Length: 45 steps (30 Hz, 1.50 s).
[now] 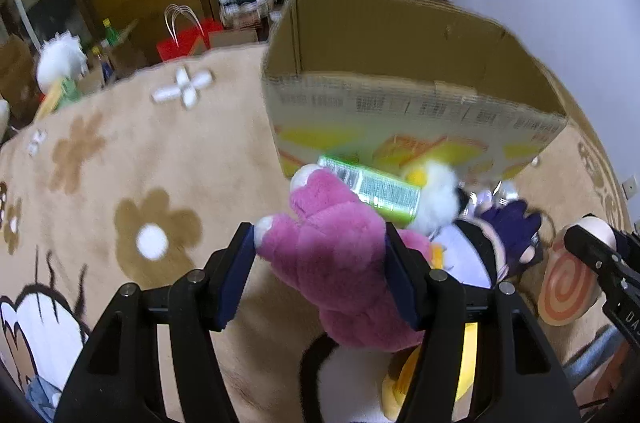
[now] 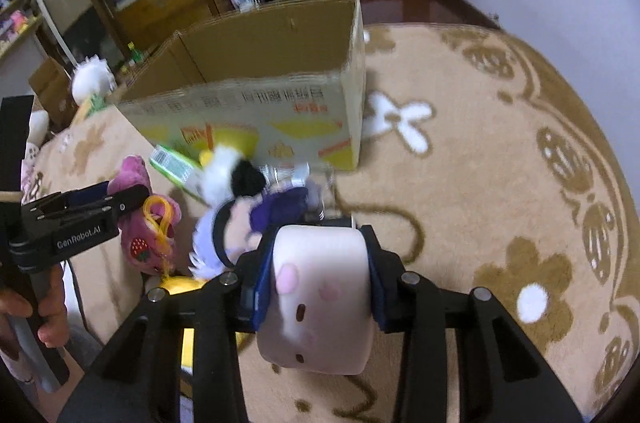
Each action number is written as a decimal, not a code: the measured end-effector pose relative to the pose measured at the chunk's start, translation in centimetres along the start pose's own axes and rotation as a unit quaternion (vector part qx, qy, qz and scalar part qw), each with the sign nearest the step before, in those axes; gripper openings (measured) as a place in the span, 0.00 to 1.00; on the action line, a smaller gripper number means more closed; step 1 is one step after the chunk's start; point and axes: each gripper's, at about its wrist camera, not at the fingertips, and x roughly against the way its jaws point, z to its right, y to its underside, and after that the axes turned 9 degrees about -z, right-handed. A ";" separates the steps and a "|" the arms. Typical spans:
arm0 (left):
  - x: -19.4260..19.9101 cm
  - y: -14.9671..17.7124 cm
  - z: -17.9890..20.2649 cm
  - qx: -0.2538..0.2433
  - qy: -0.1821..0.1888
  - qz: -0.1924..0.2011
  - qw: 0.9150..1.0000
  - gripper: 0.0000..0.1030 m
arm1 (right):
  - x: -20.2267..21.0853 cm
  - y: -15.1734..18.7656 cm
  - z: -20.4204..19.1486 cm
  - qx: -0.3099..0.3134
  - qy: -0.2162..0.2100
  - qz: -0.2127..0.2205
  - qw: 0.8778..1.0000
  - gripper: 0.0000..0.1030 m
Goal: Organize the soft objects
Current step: 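Close left tool on pink plush while right tool grasps pink-white cylinder, then carry both toys over the box and open both tools to drop them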
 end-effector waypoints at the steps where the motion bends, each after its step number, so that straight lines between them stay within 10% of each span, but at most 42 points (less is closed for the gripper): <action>1: 0.6 0.0 0.1 -0.001 -0.004 0.014 1.000 0.59 | 0.4 0.0 -0.1 0.002 0.000 0.013 1.000 0.40; 21: 8.0 -2.4 1.4 -0.019 -0.077 0.260 0.962 0.59 | 5.9 -3.6 -1.2 0.030 -0.017 0.185 0.982 0.40; 45: 6.8 -8.5 2.4 -0.057 -0.065 0.282 0.955 0.60 | 5.2 -9.3 -1.8 0.051 0.010 0.238 0.970 0.41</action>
